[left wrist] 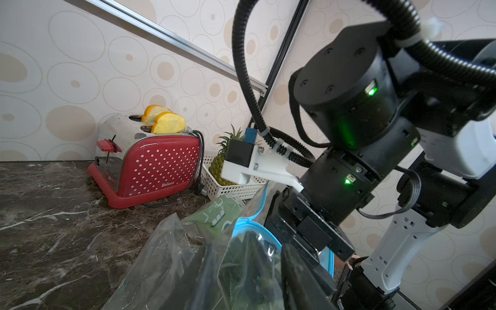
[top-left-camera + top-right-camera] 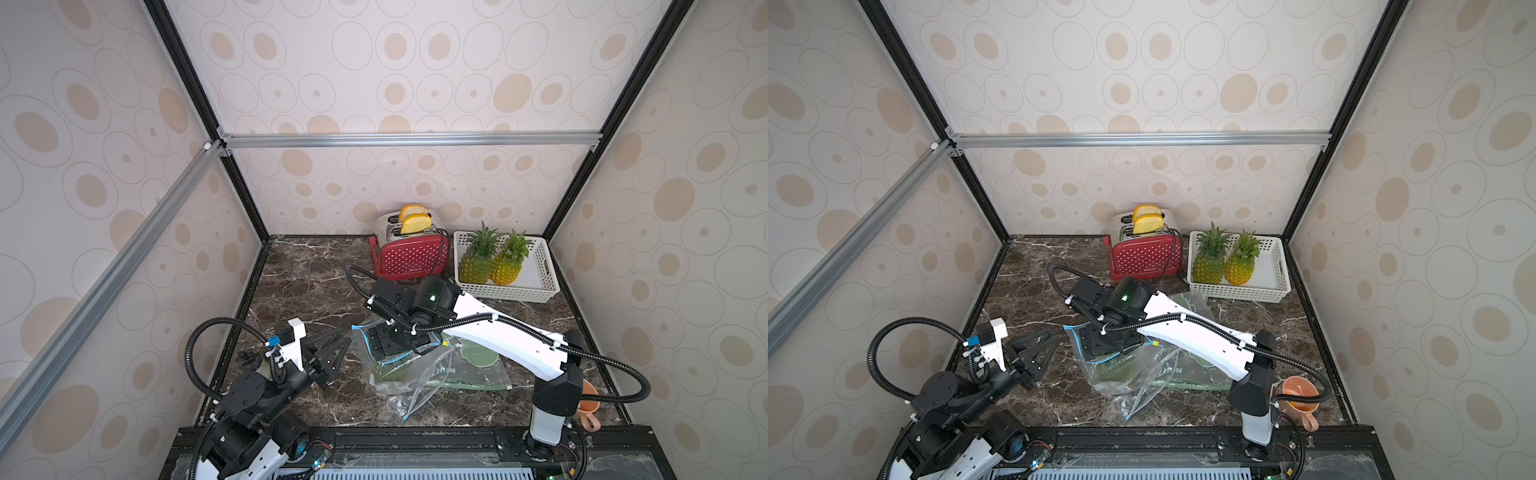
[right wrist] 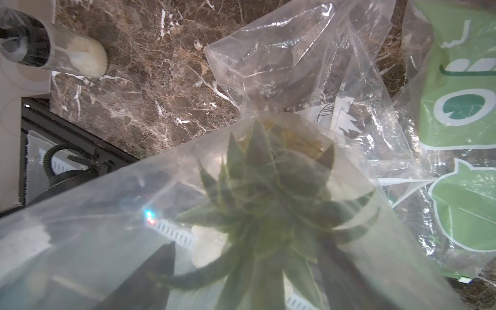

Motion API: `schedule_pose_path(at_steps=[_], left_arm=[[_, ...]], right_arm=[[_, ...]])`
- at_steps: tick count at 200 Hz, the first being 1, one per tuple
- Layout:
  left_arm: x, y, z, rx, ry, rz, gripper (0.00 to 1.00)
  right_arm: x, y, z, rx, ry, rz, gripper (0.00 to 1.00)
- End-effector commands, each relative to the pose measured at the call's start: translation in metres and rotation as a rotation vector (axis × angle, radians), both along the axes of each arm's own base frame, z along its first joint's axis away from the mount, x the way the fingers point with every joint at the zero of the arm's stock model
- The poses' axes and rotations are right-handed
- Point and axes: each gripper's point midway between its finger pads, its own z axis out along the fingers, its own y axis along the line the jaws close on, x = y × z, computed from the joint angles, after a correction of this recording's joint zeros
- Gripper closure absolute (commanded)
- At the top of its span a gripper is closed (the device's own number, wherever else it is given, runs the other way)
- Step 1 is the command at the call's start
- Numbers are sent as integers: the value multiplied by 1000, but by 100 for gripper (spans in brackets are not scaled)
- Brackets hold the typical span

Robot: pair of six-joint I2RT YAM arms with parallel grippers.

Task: Open the zip-top bag and take out the pineapple
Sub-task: Pick up the pineapple from the zipper food storage bag.

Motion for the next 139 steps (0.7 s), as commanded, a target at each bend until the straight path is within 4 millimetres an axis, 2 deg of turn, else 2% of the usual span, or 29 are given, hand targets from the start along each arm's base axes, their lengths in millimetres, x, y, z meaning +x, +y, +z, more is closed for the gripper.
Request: schedule_pose_path(at_steps=[1, 59, 82, 91, 102, 107, 125, 139], left_arm=[[0, 3, -5, -8, 11, 13, 57], [0, 0, -6, -6, 16, -2, 58], [1, -2, -9, -5, 30, -9, 58], [1, -2, -10, -4, 33, -8, 58], [2, -3, -11, -1, 40, -8, 58], [3, -3, -12, 2, 45, -7, 58], [7, -4, -16, 10, 70, -1, 57], [13, -2, -24, 12, 118, 30, 44]], right_arm=[[-3, -10, -22, -66, 17, -66, 11], [2, -14, -64, -104, 4, -110, 14], [4, -17, -76, -121, -7, -117, 24], [4, -17, -78, -119, -11, -116, 35], [7, -20, -78, -125, -27, -127, 64], [8, -22, -78, -125, -38, -129, 74], [15, -27, -68, -128, -86, -117, 92], [21, -30, -54, -117, -137, -94, 100]])
